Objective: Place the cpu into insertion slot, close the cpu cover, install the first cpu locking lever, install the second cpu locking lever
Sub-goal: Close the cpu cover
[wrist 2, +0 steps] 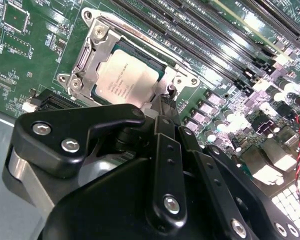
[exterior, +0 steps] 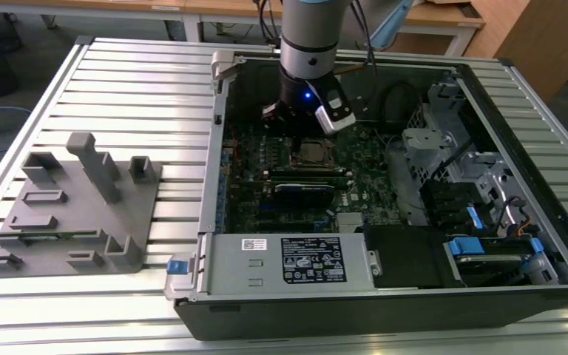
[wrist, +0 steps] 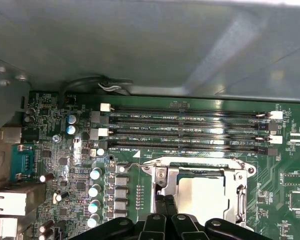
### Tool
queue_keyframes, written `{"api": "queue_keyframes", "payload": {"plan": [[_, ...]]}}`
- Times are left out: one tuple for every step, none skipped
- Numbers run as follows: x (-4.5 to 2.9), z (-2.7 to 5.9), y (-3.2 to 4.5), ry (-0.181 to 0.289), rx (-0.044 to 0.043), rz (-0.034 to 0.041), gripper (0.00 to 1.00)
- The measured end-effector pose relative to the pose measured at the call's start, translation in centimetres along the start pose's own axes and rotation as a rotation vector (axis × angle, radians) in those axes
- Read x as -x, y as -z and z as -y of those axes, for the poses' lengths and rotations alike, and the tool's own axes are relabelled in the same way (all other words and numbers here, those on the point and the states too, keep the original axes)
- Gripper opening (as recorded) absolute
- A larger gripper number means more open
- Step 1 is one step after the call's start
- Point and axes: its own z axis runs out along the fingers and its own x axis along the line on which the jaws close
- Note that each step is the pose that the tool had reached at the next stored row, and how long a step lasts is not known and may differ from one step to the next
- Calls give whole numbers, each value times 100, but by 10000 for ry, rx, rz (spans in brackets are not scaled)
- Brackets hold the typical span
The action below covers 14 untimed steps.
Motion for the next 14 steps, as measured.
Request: {"api": "queue_keyframes", "payload": {"plan": [[1, 0, 0, 1, 0, 0, 11], [7, 0, 1, 1, -2, -2, 11], [24, 0, 0, 0, -3, -2, 11], [46, 1, -1, -1, -1, -2, 11], [76, 1, -2, 0, -1, -1, 11], [106, 2, -2, 1, -2, -1, 11], [140, 3, -4, -1, -2, -1, 11], [178, 4, -5, -1, -1, -1, 11], [213, 4, -6, 1, -1, -1, 11], [246, 5, -7, 0, -1, -1, 11], [276, 6, -8, -1, -1, -1, 11], [300, 7, -9, 0, -1, -1, 11], [317, 7, -9, 1, -1, -1, 11], [322, 7, -9, 1, 0, -1, 11]]}}
